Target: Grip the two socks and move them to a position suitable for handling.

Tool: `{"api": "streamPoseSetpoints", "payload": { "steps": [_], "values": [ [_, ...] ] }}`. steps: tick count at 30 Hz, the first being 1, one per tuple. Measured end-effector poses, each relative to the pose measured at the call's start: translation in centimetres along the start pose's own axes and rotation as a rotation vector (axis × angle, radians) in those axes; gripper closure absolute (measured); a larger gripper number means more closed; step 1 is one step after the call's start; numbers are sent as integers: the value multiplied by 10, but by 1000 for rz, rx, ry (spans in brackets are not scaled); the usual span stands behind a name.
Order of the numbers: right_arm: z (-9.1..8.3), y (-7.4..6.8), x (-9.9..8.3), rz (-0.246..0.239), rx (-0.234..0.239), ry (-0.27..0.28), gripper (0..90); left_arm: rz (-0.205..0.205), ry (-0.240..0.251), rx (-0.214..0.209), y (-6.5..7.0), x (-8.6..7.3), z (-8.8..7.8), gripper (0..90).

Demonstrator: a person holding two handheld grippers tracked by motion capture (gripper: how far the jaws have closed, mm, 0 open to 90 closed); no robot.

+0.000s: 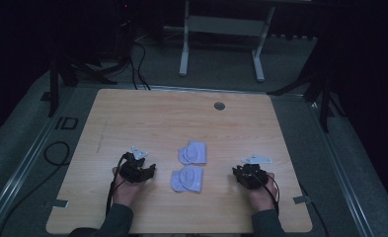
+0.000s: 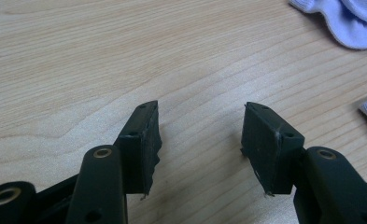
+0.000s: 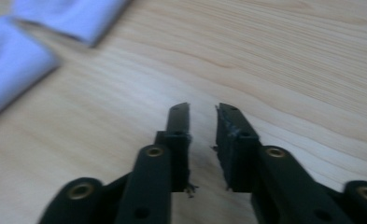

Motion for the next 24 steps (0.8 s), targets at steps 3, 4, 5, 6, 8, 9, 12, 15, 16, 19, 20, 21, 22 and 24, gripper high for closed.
{"api": "streamPoseSetpoints", "payload": {
  "steps": [3,4,5,6,8,9,12,15,16,19,20,21,22,24],
  "values": [
    [-1,-12,3,-41,29,-7,881,0,0,0,0,0,0,467],
    [-1,-18,4,-64,42,-9,898,0,1,0,0,0,0,467],
    [-1,-18,4,-64,42,-9,898,0,1,0,0,0,0,467],
    [-2,-21,5,-69,48,-9,899,0,1,0,0,0,0,467],
    [-2,-27,8,-86,57,-9,900,0,2,2,0,0,0,465],
    [-3,-31,11,-99,62,-5,900,-1,2,2,0,0,0,465],
    [-4,-37,18,-108,79,2,900,0,3,3,0,0,0,465],
    [-5,-44,24,-140,95,13,900,-1,1,4,1,0,0,470],
    [-5,-44,24,-140,95,13,900,-1,1,4,1,0,0,470],
    [-4,-56,30,-169,120,17,900,-4,-1,6,1,0,0,478],
    [-3,-60,32,-178,129,18,900,-6,-2,7,1,0,0,486],
    [-2,-64,34,-186,140,17,900,-8,-3,8,1,0,-1,498],
    [0,-69,35,-194,151,13,899,-10,-4,9,1,0,-1,505],
    [3,-79,37,-213,168,9,899,-9,-7,10,0,0,-1,520]
  ]
}}
Point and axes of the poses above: each handheld gripper's, and its own axes: z roughly forward along the jaws, x roughly out of its top, y roughly to its right, the point moved 4 cm from there along z, roughly forward along the jaws, and after that the axes turned 2 degrees about y, right-handed, at the moved point
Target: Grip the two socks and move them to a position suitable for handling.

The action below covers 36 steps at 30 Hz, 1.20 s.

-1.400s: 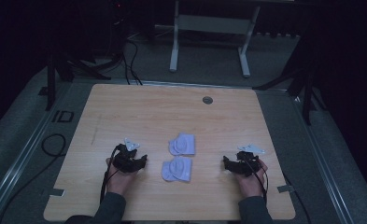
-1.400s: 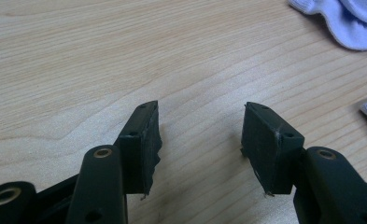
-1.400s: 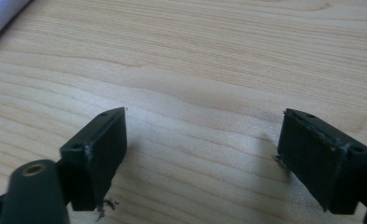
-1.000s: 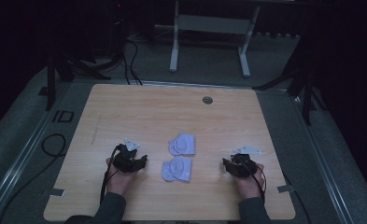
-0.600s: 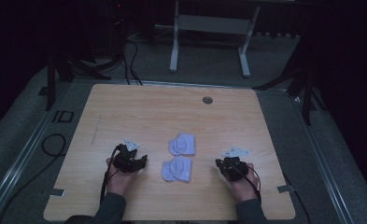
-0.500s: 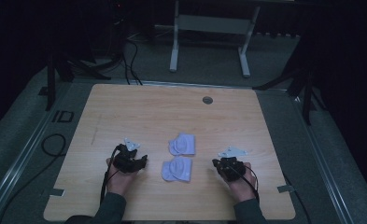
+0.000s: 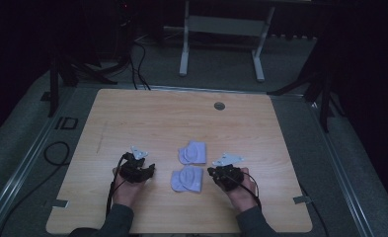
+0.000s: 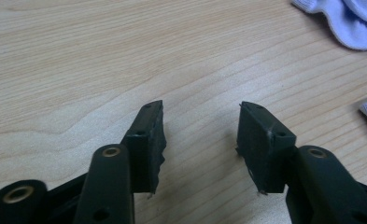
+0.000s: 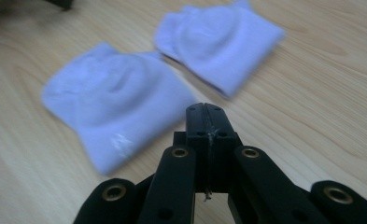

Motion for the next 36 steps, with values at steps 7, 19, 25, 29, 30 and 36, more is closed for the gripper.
{"api": "streamPoseSetpoints", "payload": {
  "steps": [7,19,25,29,30,36],
  "values": [
    [19,-36,-5,-45,69,-30,898,-9,-1,4,-1,0,-1,582],
    [35,-39,-11,-24,82,-52,900,6,-4,-47,7,0,-4,669],
    [37,-43,-9,-36,89,-51,900,39,28,-106,21,0,-14,739],
    [37,-42,-10,-40,94,-49,900,44,33,-167,31,-2,-16,819],
    [37,-42,-10,-41,94,-48,900,56,27,-170,35,-3,-15,841],
    [37,-42,-10,-56,92,-45,900,88,39,-260,57,-3,-12,895]
  ]
}}
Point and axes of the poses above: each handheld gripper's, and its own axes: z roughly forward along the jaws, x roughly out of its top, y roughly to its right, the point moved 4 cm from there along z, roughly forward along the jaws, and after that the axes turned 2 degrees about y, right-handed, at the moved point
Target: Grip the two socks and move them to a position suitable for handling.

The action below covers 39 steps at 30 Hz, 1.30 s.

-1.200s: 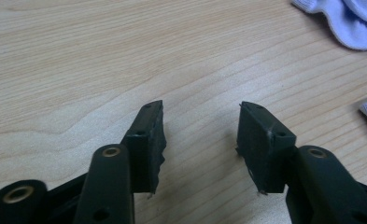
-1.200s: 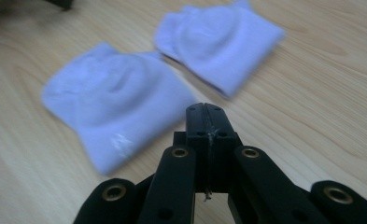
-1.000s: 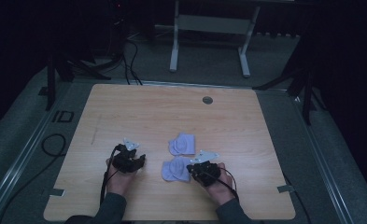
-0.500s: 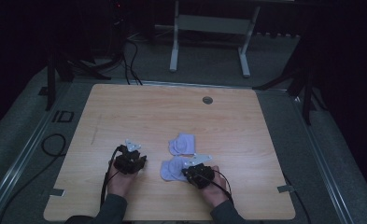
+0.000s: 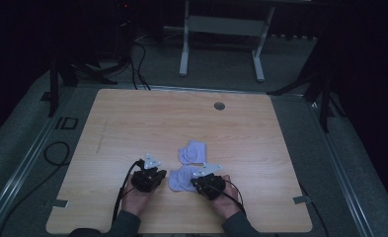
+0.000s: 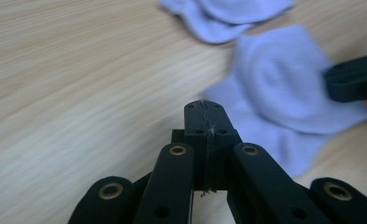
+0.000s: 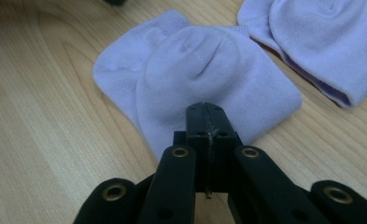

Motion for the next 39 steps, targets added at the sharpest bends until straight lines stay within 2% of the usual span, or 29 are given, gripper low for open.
{"api": "streamPoseSetpoints", "payload": {
  "steps": [5,7,12,19,22,25,28,32,39],
  "values": [
    [0,0,0,-5,0,5,900,53,-21,-39,16,-2,8,896],
    [0,-2,0,-20,-14,-1,900,71,-31,-30,20,-3,11,896],
    [-1,1,-1,-24,-10,-11,900,50,-38,-35,19,-5,8,899],
    [-4,6,0,-8,-36,-31,882,56,-36,-50,24,-8,7,899],
    [-7,5,4,-22,-54,-26,863,51,-33,-52,23,-8,7,899],
    [-14,0,16,-49,-64,3,863,48,-29,-54,23,-8,7,899],
    [-15,-7,28,-77,-42,14,864,47,-29,-54,23,-8,7,899],
    [-4,-15,36,-96,5,0,862,49,-31,-55,23,-8,7,899],
    [17,-21,28,-74,70,-44,717,35,-29,-69,22,-8,7,899]
  ]
}}
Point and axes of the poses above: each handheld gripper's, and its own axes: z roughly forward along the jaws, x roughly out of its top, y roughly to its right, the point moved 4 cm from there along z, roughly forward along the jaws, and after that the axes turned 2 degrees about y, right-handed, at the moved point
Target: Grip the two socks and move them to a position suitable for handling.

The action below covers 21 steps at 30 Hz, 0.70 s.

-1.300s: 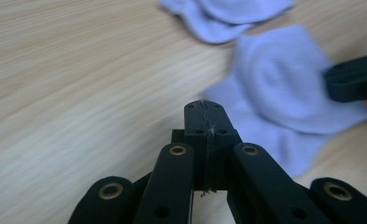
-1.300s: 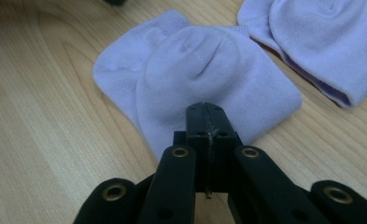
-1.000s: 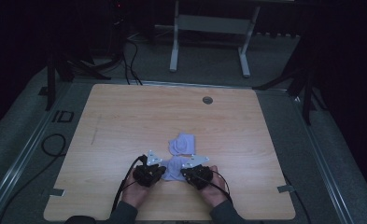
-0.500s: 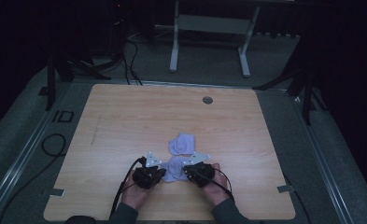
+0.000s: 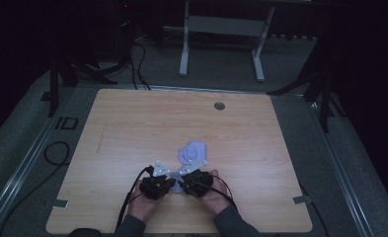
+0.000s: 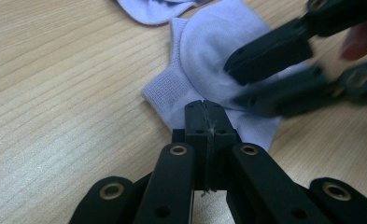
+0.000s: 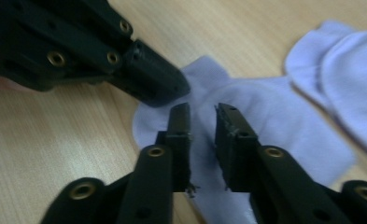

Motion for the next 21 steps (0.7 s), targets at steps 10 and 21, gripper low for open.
{"api": "streamPoseSetpoints", "payload": {
  "steps": [10,21],
  "values": [
    [-1,5,-3,41,-24,6,875,8,-2,2,0,0,0,899],
    [-33,17,-16,88,-54,69,876,6,-3,-2,0,0,0,899]
  ]
}}
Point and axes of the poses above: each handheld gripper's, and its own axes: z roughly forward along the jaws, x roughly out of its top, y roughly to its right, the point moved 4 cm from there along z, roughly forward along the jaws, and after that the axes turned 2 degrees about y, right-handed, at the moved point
